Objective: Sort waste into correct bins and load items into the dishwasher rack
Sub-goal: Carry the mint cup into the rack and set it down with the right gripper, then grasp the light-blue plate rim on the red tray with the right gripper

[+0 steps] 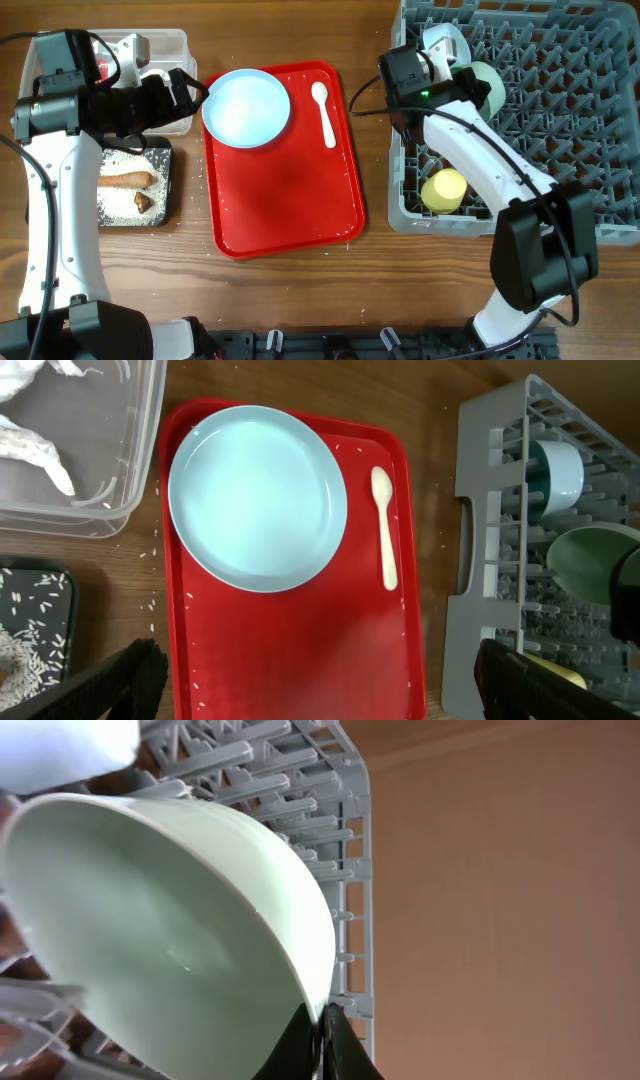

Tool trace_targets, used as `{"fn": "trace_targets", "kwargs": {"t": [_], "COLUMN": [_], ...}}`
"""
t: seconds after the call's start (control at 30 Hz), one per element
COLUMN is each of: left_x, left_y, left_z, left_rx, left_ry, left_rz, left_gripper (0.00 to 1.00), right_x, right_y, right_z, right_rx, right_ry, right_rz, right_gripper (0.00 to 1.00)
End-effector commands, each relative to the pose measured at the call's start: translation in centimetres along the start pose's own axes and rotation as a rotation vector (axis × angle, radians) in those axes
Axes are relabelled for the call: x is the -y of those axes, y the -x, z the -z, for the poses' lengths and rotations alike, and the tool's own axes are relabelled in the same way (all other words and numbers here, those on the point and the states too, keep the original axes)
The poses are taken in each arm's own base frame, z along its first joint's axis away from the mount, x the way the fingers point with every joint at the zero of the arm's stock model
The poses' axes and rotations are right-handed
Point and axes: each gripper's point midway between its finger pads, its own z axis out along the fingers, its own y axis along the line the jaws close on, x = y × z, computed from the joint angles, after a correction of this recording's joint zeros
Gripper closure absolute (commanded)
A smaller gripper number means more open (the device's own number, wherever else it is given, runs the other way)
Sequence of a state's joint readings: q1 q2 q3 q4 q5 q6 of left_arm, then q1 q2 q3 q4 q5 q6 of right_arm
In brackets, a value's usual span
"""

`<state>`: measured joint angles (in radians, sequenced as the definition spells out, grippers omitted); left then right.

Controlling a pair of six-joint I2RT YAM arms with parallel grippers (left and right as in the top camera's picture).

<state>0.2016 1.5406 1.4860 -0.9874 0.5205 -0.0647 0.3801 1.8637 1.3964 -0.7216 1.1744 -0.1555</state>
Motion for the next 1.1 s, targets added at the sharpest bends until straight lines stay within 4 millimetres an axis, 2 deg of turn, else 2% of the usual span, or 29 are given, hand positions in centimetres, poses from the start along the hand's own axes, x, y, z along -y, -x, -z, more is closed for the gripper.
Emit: {"fn": "trace_targets", "kwargs": {"t": [0.0,0.03,0.07,0.1,0.13,0.23,0.3,0.4,0.43,0.47,0.53,0.57,0.6,0.63,0.67,0.73,0.77,0.83,0.87,0.93,1.0,1.07], "left_x": [-0.1,-0.1,-0.1,-0.1,-0.1,-0.1,-0.1,-0.1,-0.1,-0.1,-0.1,-0.1,-0.1,-0.1,-0.1,-0.1,-0.1,-0.1,-0.1,-0.1,-0.1,-0.1], "left_y": [0.3,0.3,0.3,0.3,0.3,0.3,0.3,0.3,0.3,0.3,0.3,0.3,0.3,0.3,0.3,0.3,0.3,0.3,0.3,0.3,0.3,0.3], "left_z": [0.2,0.2,0.2,0.2,0.2,0.2,0.2,0.2,0.2,0.2,0.2,0.2,0.2,0.2,0.2,0.2,0.2,0.2,0.2,0.2,0.2,0.2], "left_rx": [0.010,0.010,0.010,0.010,0.010,0.010,0.010,0.010,0.010,0.010,0.010,0.010,0.010,0.010,0.010,0.010,0.010,0.010,0.010,0.010,0.010,0.010], "left_ry": [0.000,0.000,0.000,0.000,0.000,0.000,0.000,0.000,0.000,0.000,0.000,0.000,0.000,0.000,0.000,0.000,0.000,0.000,0.000,0.000,0.000,0.000], "left_rz": [-0.006,-0.006,-0.006,-0.006,-0.006,-0.006,-0.005,-0.006,-0.006,-0.006,-0.006,-0.006,-0.006,-0.006,-0.006,-0.006,-0.006,-0.006,-0.006,-0.006,-0.006,-0.006], "left_gripper": [0.00,0.00,0.00,0.00,0.00,0.00,0.00,0.00,0.00,0.00,0.00,0.00,0.00,0.00,0.00,0.00,0.00,0.00,0.00,0.00,0.00,0.00], "right_x": [-2.9,-3.2,-3.5,-3.8,-3.9,-3.8,-4.1,-3.9,-4.0,-4.2,-4.3,-4.2,-4.0,-3.8,-4.1,-5.7,-7.5,-10.6,-12.5,-17.9,-22.5,-25.5], "right_y": [0.8,1.1,1.3,1.5,1.6,1.7,2.4,5.0,7.0,8.5,12.0,13.1,13.7,14.2,14.8,15.9,16.3,16.8,17.0,17.2,16.3,15.6], "right_z": [1.5,2.1,2.6,3.3,3.5,3.6,4.2,6.8,9.3,11.7,19.0,22.8,25.5,27.2,27.6,25.5,23.9,22.5,22.0,20.6,19.6,20.2], "right_rx": [0.051,0.067,0.080,0.095,0.100,0.106,0.132,0.225,0.310,0.387,0.615,0.714,0.758,0.769,0.726,0.544,0.435,0.326,0.306,0.256,0.173,0.161], "right_ry": [0.109,0.112,0.114,0.118,0.119,0.129,0.201,0.397,0.562,0.706,1.082,1.277,1.429,1.547,1.608,1.611,1.585,1.567,1.557,1.479,1.418,1.419], "right_rz": [0.069,0.096,0.100,0.105,0.108,0.098,0.071,-0.050,-0.107,-0.147,-0.239,-0.271,-0.315,-0.368,-0.444,-0.628,-0.718,-0.780,-0.778,-0.777,-0.792,-0.743], "right_gripper": [0.91,0.79,0.62,0.27,0.22,0.21,0.21,0.21,0.21,0.26,0.35,0.35,0.35,0.36,0.39,0.39,0.39,0.44,0.49,0.56,0.56,0.56]}}
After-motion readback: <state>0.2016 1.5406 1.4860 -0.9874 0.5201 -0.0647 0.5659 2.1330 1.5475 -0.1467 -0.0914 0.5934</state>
